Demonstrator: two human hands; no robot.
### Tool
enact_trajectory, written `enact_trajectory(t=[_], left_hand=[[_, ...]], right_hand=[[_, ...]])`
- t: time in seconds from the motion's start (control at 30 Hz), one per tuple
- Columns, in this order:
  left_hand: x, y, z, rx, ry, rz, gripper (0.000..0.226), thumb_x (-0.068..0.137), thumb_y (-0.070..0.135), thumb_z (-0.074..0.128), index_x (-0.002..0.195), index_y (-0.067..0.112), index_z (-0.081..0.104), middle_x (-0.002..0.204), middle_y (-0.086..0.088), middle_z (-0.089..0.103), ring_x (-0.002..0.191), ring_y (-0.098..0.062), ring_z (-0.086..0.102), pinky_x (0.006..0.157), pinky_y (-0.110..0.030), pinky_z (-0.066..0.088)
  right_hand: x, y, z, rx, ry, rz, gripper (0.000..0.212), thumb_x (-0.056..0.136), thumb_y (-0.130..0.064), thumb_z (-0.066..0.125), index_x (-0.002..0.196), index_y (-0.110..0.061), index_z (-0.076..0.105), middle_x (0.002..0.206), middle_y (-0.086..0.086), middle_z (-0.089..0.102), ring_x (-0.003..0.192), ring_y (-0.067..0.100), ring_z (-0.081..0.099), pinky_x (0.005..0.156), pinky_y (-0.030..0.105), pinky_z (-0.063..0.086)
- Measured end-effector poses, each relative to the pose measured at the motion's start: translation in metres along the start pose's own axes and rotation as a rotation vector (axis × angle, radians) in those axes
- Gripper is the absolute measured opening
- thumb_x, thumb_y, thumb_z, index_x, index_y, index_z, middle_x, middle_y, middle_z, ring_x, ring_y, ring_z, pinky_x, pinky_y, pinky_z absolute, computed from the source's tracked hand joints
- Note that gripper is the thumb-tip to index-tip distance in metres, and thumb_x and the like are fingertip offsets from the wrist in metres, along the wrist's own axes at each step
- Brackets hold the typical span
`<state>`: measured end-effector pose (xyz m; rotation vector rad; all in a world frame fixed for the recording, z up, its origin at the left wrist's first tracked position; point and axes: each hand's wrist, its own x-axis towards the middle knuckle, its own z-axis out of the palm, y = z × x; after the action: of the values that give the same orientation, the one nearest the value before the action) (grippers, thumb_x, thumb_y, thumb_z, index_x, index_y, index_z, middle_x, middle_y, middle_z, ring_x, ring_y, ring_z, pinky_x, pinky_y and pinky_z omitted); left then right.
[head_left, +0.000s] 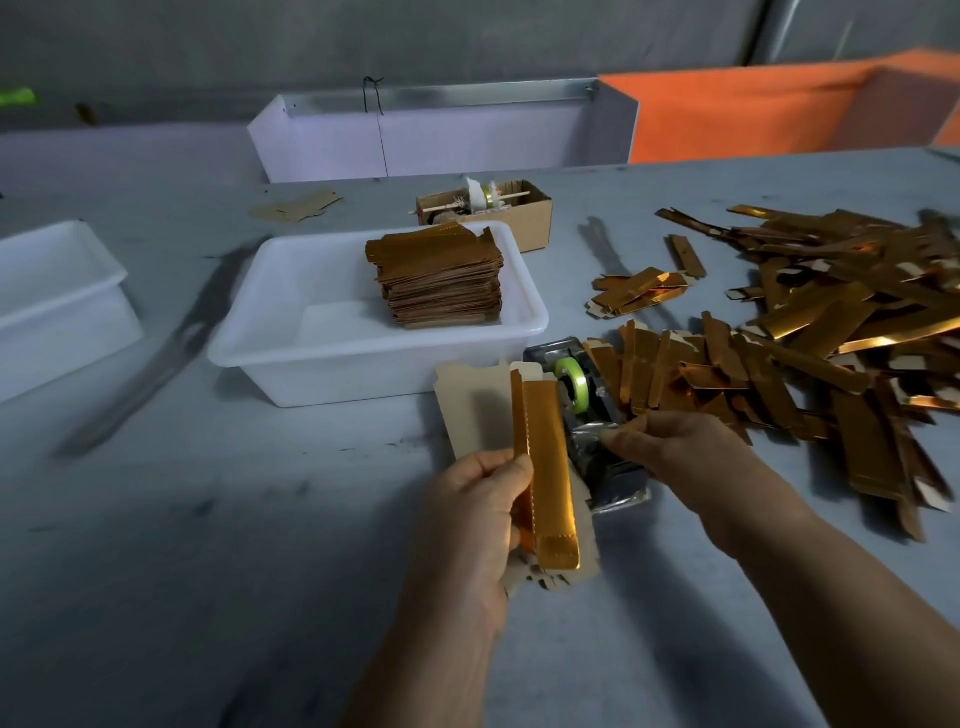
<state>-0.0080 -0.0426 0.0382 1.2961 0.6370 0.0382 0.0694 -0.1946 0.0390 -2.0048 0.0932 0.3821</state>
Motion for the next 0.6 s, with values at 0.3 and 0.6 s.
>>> enact_trajectory(t=[0.3, 0.6], left_hand=[[-0.002, 0.000, 0.006, 0.019, -0.064, 0.014, 0.007, 0.091, 0.015, 0.062, 0.090, 0.014, 0.069, 0.075, -0.003, 0.067, 0.049, -0.003, 0.052, 0.040, -0.014, 0.036], [0.000, -0.001, 0.009, -0.028, -0.096, -0.026, 0.007, 0.090, 0.012, 0.062, 0.086, 0.013, 0.068, 0.075, -0.004, 0.068, 0.043, 0.001, 0.051, 0.040, -0.012, 0.037]], right_hand=[[-0.007, -0.004, 0.006, -0.035, 0.080, -0.102, 0.014, 0.087, -0.021, 0.062, 0.074, -0.019, 0.065, 0.085, 0.000, 0.063, 0.080, 0.010, 0.057, 0.057, 0.022, 0.036], [-0.024, 0.002, 0.008, 0.032, 0.214, -0.189, 0.021, 0.088, -0.026, 0.060, 0.068, -0.019, 0.063, 0.086, -0.010, 0.057, 0.076, 0.001, 0.050, 0.060, 0.019, 0.032]])
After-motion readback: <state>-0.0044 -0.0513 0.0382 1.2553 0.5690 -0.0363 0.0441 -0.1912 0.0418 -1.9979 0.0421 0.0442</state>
